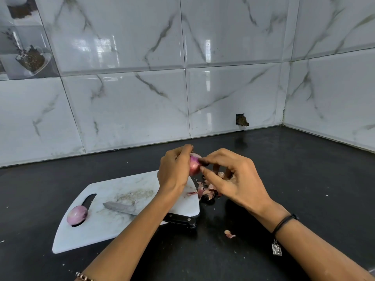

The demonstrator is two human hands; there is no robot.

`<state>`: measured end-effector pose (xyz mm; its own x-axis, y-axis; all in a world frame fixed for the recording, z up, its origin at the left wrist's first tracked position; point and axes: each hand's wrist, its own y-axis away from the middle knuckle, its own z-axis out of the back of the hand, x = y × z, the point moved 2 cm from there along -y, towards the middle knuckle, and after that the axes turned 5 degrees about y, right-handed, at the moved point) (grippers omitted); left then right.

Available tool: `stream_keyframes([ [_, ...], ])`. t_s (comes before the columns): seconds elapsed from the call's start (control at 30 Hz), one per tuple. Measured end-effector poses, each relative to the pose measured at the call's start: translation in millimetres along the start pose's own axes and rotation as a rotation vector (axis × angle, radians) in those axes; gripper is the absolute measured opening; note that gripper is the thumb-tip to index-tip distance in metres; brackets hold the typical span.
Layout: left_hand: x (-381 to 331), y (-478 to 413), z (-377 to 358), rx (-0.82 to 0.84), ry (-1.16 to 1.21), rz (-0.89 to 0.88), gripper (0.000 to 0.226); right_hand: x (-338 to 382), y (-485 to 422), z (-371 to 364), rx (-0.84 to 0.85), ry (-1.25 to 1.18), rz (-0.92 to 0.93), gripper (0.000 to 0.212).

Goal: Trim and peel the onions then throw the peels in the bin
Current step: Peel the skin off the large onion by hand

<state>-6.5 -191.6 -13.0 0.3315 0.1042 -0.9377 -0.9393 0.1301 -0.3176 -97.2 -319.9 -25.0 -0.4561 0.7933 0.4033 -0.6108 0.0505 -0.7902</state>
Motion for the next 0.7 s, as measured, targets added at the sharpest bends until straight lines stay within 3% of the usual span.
stream_keyframes([
  [0.4,6,1,-3,-0.041,-0.367,-0.177,0.041,-5,3,2,0.097,0.107,-0.002,0.015],
  [0.57,0,5,-5,-0.024,-0.338,-0.143,0.043,-4,4,-2,0.085,0.321,0.035,0.027],
  [0.7,1,4,-5,-0.022,-0.19,0.008,0.057,3,4,-7,0.069,0.428,0.116,0.029],
])
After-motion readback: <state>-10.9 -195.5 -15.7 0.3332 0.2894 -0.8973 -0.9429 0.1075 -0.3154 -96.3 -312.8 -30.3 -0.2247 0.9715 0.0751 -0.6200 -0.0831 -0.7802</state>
